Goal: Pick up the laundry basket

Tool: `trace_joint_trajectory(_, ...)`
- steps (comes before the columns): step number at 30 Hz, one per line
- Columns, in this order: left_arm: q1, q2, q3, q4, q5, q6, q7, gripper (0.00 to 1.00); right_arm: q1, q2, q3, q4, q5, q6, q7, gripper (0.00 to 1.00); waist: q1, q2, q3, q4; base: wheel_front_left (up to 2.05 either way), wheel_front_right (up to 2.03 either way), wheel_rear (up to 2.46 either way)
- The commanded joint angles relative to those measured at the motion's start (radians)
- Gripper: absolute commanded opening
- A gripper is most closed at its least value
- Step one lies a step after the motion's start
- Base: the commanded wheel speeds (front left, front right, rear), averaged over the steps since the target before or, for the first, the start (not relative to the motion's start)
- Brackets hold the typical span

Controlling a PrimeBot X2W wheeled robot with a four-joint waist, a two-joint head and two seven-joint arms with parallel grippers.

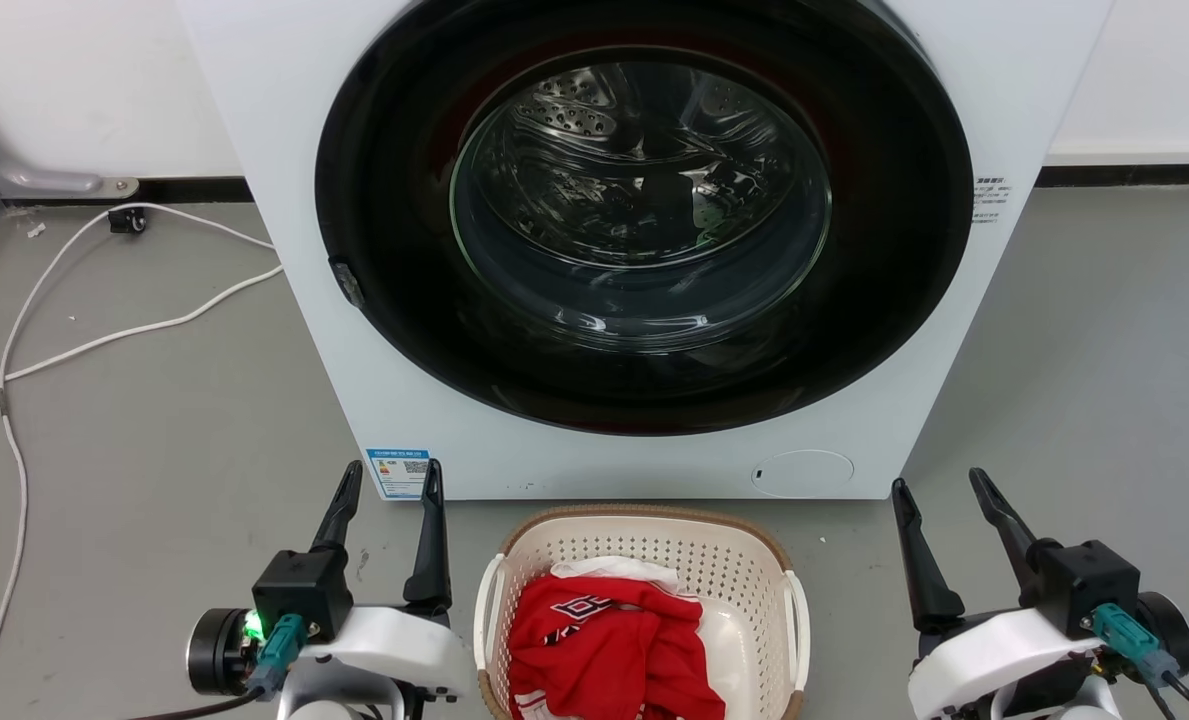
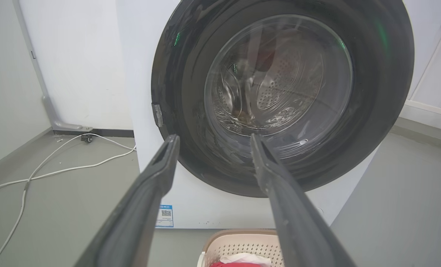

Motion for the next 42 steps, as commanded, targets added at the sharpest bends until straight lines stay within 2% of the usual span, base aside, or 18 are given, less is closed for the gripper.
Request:
trace_joint_trajectory(1,-0.002,0.0,-0.004,0.0,0.019,0.007,-0.008,1.0,0.005,0.002,0.002,-0.006,-0.018,0.0,-0.006,1.0,0.0,0.0,0.0,0.0,0.0,0.0,0.0)
trace_joint_trajectory(8,0.0,-0.001,-0.011,0.005,0.056,0.016,-0.021,1.0,0.009,0.003,0.004,-0.006,-0.062,0.0,-0.011,1.0,0.0,0.0,0.001,0.0,0.0,0.0,0.0)
trace_joint_trajectory(29,0.011,-0.001,-0.006,-0.007,0.036,0.027,-0.02,1.0,0.004,0.002,-0.002,0.0,-0.041,0.0,-0.012,1.0,0.0,0.0,0.025,0.002,0.0,0.0,0.0)
trace_joint_trajectory(35,-0.02,-0.001,-0.007,-0.001,0.041,0.033,-0.019,1.0,-0.026,0.002,-0.009,0.003,-0.034,0.0,0.0,1.0,0.0,0.0,0.087,0.0,0.0,0.0,0.0)
trace_joint_trajectory(42,-0.093,0.0,-0.005,0.043,0.021,0.042,-0.018,1.0,-0.104,0.002,-0.026,0.05,-0.02,0.0,0.004,1.0,0.0,0.0,0.242,-0.011,0.0,0.0,0.0)
